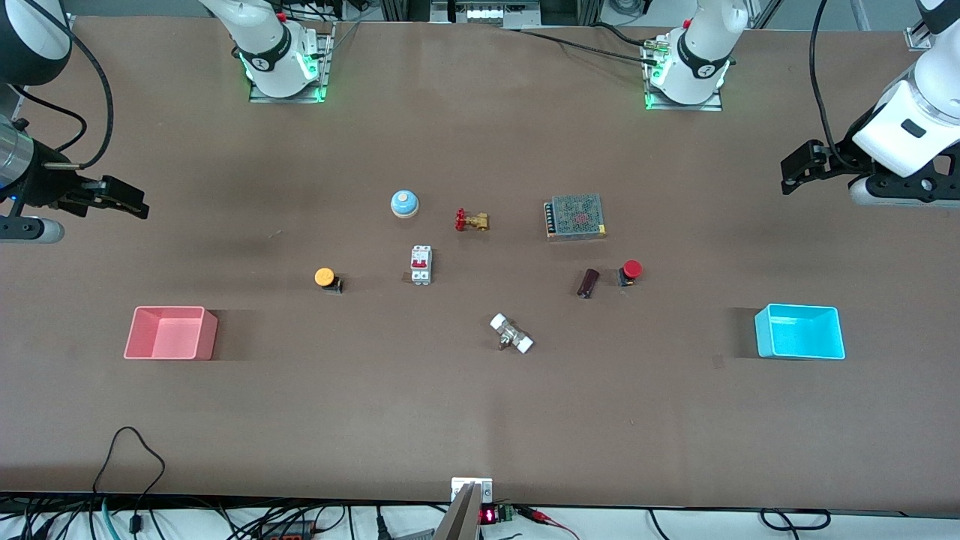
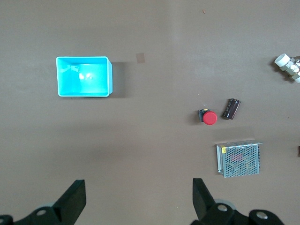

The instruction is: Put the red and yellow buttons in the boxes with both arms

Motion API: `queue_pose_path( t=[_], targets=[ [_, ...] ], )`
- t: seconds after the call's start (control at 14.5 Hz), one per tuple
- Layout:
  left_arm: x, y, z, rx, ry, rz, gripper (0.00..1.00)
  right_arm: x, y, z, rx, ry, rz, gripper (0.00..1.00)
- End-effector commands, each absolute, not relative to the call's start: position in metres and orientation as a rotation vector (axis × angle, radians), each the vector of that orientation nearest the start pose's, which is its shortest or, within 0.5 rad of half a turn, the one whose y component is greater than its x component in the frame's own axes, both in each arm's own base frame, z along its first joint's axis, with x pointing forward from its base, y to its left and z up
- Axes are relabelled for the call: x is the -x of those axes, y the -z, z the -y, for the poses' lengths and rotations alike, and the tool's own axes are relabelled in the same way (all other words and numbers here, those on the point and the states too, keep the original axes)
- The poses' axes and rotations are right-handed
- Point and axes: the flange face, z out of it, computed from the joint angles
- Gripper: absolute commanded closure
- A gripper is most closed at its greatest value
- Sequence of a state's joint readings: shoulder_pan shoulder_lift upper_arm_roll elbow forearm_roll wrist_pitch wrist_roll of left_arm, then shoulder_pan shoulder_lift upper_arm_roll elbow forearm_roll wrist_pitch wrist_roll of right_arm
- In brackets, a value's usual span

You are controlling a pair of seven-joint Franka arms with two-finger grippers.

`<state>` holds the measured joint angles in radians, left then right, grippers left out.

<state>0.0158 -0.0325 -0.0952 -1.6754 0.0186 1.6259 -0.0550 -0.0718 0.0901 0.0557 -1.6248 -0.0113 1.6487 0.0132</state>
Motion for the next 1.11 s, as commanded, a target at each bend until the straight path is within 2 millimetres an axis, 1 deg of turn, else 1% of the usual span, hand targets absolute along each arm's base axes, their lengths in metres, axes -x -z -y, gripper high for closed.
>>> queue_pose_path(
  t=[0.0, 0.41, 0.55, 0.69, 0.9, 0.97, 1.04],
  targets=[
    [-0.548, -0.603, 0.04, 3.107, -0.03, -0.054, 0.0, -0.585, -0.558, 0.011, 3.158, -0.114, -0.011, 0.0],
    [-0.548, -0.603, 0.039, 3.107, -0.03, -0.054, 0.0, -0.583, -0.554, 0.012, 3.146, -0.133, -0.027, 0.0],
    [-0.548, -0.603, 0.039, 3.107, -0.033, -0.054, 0.0, -0.587, -0.542, 0.012, 3.138, -0.161, 0.016, 0.0],
    [-0.548, -0.603, 0.039, 3.107, -0.03, -0.054, 0.0, -0.587, -0.54, 0.005, 3.134, -0.168, 0.093, 0.0],
    [-0.548, -0.603, 0.039, 3.107, -0.033, -0.052, 0.0, -0.583, -0.525, 0.004, 3.128, -0.23, 0.1, 0.0],
    [-0.548, -0.603, 0.039, 3.109, -0.031, -0.052, 0.0, -0.579, -0.513, 0.0, 3.123, -0.28, 0.105, 0.0],
    [-0.548, -0.603, 0.039, 3.109, -0.033, -0.052, 0.0, -0.577, -0.505, -0.011, 3.12, -0.302, 0.122, 0.0]
  ],
)
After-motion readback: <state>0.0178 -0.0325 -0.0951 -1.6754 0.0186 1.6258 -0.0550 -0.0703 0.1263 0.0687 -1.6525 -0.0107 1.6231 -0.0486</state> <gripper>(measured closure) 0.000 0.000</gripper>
